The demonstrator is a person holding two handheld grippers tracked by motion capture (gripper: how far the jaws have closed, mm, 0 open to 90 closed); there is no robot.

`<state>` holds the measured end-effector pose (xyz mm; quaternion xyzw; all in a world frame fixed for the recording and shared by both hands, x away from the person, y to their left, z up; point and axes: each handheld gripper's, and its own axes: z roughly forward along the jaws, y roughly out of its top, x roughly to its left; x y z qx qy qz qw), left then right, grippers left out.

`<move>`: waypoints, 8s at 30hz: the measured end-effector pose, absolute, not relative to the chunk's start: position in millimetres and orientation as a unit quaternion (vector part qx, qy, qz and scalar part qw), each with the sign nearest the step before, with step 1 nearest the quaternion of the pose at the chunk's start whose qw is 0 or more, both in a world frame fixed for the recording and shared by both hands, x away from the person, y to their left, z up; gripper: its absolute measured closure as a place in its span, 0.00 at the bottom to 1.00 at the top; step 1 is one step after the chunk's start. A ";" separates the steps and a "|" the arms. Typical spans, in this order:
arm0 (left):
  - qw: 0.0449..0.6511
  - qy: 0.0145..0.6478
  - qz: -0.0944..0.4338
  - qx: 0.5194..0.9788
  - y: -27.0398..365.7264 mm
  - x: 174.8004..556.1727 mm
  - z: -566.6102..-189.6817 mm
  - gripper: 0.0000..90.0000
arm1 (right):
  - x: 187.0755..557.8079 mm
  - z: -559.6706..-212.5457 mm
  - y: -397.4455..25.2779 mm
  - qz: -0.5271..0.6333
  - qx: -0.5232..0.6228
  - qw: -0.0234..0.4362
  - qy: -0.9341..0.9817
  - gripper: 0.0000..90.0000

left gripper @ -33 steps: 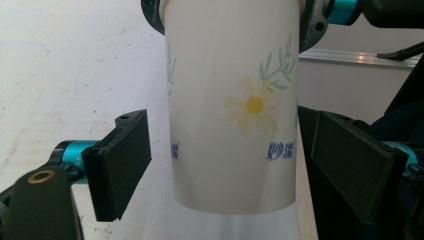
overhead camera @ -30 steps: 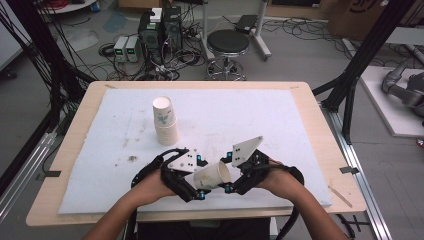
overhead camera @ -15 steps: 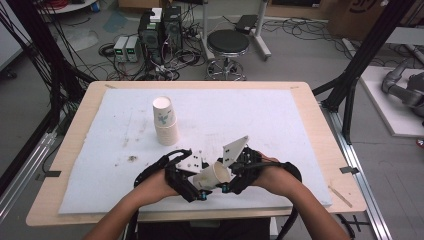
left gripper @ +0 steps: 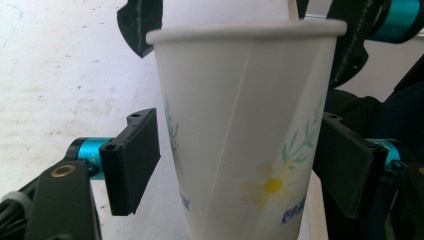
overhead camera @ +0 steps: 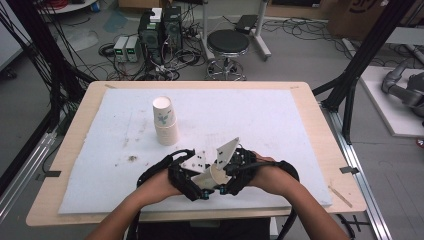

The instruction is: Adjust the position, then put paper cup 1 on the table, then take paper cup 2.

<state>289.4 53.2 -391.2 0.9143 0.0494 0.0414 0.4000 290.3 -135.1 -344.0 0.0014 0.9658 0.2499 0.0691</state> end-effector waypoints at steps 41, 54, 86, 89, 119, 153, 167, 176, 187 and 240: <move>0.550 0.147 0.084 0.818 113.4 290.1 -418.7 0.35 | 300.7 -371.2 -237.2 0.513 0.189 0.103 0.831 0.23; 0.624 0.191 0.145 0.744 152.6 288.6 -422.5 0.33 | 294.9 -402.0 -263.0 0.520 0.266 0.161 0.796 0.23; 0.660 0.243 0.212 0.678 192.6 287.8 -425.5 0.32 | 290.0 -412.4 -284.8 0.516 0.306 0.213 0.771 0.23; 0.661 0.247 0.218 0.675 196.0 287.9 -424.6 0.32 | 289.5 -411.7 -284.1 0.518 0.305 0.212 0.770 0.23; 0.634 0.335 0.290 0.634 262.6 292.9 -427.4 0.32 | 287.7 -413.5 -277.5 0.521 0.285 0.201 0.779 0.23; 0.438 0.431 0.303 0.728 262.2 313.6 -452.0 0.32 | 285.5 -412.7 -277.9 0.521 0.278 0.197 0.783 0.23; 0.426 0.434 0.292 0.738 263.1 307.3 -451.8 0.32 | 284.6 -410.8 -279.3 0.523 0.278 0.198 0.781 0.23; 0.443 0.435 0.281 0.732 265.2 301.1 -451.5 0.22 | 283.8 -409.4 -280.0 0.524 0.278 0.197 0.781 0.23; 0.511 0.445 0.272 0.683 283.9 283.1 -443.6 0.19 | 284.3 -409.4 -278.8 0.524 0.274 0.195 0.782 0.23; 0.623 0.353 0.228 0.660 231.1 272.7 -403.0 0.19 | 282.7 -407.9 -283.5 0.508 0.292 0.206 0.784 0.23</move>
